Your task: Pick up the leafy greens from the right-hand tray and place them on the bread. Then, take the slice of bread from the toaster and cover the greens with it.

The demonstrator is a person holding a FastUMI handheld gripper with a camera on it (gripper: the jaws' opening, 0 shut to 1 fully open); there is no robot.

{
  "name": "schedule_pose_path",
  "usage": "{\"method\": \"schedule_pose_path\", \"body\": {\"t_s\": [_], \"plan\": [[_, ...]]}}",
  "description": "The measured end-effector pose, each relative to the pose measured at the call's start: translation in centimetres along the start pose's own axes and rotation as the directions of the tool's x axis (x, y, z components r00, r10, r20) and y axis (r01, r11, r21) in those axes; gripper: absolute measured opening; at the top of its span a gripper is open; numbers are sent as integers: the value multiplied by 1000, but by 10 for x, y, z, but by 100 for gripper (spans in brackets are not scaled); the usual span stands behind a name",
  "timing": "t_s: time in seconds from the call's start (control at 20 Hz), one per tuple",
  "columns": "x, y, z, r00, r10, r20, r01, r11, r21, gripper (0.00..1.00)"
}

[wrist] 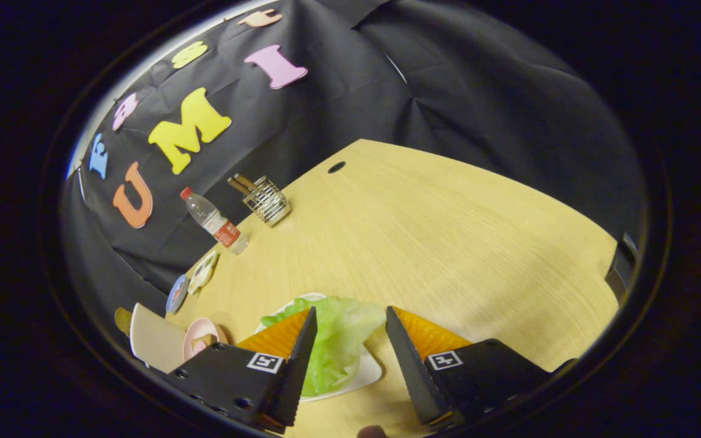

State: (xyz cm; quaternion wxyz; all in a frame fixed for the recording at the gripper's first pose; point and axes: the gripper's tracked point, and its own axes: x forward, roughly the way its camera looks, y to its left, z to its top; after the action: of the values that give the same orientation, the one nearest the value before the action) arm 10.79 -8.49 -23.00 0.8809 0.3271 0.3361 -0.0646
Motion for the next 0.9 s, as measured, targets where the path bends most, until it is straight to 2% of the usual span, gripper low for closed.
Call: {"method": "schedule_pose_path", "body": {"t_s": [0.1, 0.3, 0.35, 0.5, 0.55, 0.6, 0.9], "plan": [[2, 4, -2, 1000, 18, -20, -17, 999, 40, 71], [1, -2, -2, 1000, -5, -31, 6, 999, 45, 58], [1, -2, -3, 999, -11, -34, 12, 999, 35, 58], [2, -6, 2, 999, -28, -34, 29, 1000, 13, 23], [1, -2, 5, 1000, -1, -21, 1, 1000, 20, 23], [0, -3, 9, 1000, 2, -12, -2, 1000, 24, 1], [-33, 29, 28, 992, 95, 77, -94, 995, -24, 0]]}}
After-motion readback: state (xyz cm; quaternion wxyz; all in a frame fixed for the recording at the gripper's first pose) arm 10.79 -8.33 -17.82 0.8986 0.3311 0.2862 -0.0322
